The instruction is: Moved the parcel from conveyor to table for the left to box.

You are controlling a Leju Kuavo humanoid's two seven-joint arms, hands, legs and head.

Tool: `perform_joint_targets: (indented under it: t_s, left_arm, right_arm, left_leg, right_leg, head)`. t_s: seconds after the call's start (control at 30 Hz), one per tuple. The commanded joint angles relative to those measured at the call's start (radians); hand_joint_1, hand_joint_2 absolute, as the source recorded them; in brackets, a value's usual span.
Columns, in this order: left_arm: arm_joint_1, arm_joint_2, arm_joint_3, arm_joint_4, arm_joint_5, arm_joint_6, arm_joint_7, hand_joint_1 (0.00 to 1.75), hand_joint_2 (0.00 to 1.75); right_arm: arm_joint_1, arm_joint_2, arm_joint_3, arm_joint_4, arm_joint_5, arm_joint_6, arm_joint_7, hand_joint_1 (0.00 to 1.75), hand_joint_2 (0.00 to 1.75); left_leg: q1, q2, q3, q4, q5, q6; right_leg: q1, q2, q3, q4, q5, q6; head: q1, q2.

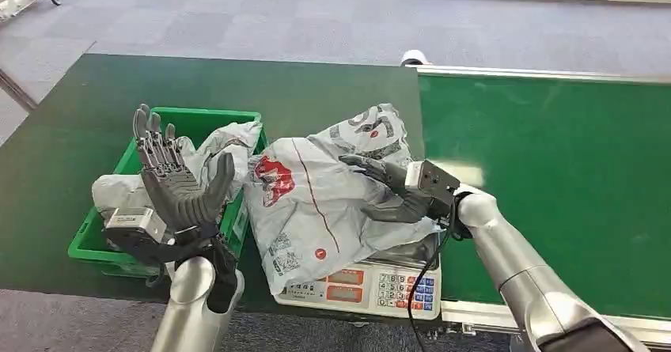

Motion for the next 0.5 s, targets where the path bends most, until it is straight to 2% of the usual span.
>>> perform_joint_targets:
  t_s: [0.03,0.13,0.2,0.23,0.27,0.33,0.37,0.5]
  left_arm:
    - [-0.026,0.005,0.018,0.056,0.001,-0.002,0.004,0.00,1.75]
    - [-0.018,0.009,0.025,0.051,-0.002,0.000,0.004,0.00,1.75]
    - [-0.017,0.011,0.026,0.051,-0.001,-0.007,0.004,0.00,1.75]
    - [-0.018,0.011,0.025,0.057,0.000,-0.018,0.004,0.00,1.75]
    - [-0.018,0.011,0.025,0.057,0.000,-0.018,0.004,0.00,1.75]
    - [-0.024,0.016,0.006,0.064,-0.013,-0.054,0.004,0.00,1.75]
    - [-0.024,0.016,0.006,0.064,-0.013,-0.054,0.004,0.00,1.75]
    - [-0.037,0.015,-0.023,0.080,-0.009,-0.108,0.004,0.00,1.75]
  right_arm:
    - [0.077,-0.043,-0.125,-0.175,-0.062,-0.049,0.020,0.00,0.00]
    - [0.067,-0.036,-0.176,-0.149,-0.066,-0.104,0.099,0.00,0.00]
    - [0.069,-0.035,-0.191,-0.139,-0.072,-0.116,0.094,0.00,0.00]
    - [0.086,-0.022,-0.228,-0.158,-0.073,-0.178,0.043,0.00,0.00]
    - [0.086,-0.022,-0.228,-0.158,-0.073,-0.178,0.043,0.00,1.75]
    - [0.167,0.007,-0.320,-0.278,-0.093,-0.248,-0.005,0.00,1.75]
    - [0.167,0.007,-0.320,-0.278,-0.093,-0.248,-0.005,0.00,1.75]
    - [0.313,0.051,-0.446,-0.466,-0.184,-0.290,-0.017,0.00,1.75]
  left_leg:
    - [0.001,-0.003,0.001,-0.001,0.001,0.000]
    - [0.000,-0.001,0.002,-0.002,0.000,0.000]
    - [0.000,-0.001,0.002,-0.002,0.000,0.000]
    - [0.000,0.000,0.002,-0.001,0.000,0.000]
    - [0.000,0.000,0.001,-0.001,0.000,0.000]
    - [0.001,-0.001,0.003,-0.003,0.000,0.000]
    - [0.000,-0.001,0.002,-0.001,0.000,0.000]
    - [0.000,-0.003,0.002,-0.002,0.000,0.000]
  right_leg:
    - [0.001,-0.004,0.002,-0.001,0.000,-0.001]
    - [0.001,-0.002,0.003,-0.002,0.000,-0.001]
    - [0.001,-0.002,0.003,-0.002,0.000,-0.001]
    - [0.001,-0.002,0.002,-0.002,0.000,-0.001]
    - [0.000,-0.001,0.001,-0.001,0.000,0.000]
    - [0.001,-0.003,0.005,-0.003,0.000,-0.001]
    - [0.001,-0.002,0.003,-0.002,0.000,-0.001]
    - [0.000,-0.003,0.004,-0.002,-0.001,-0.001]
  head:
    - [0.000,0.000]
    - [0.000,0.000]
    - [0.000,0.000]
    - [0.000,0.000]
    - [0.000,0.000]
    - [0.000,0.000]
    - [0.000,0.000]
    - [0.000,0.000]
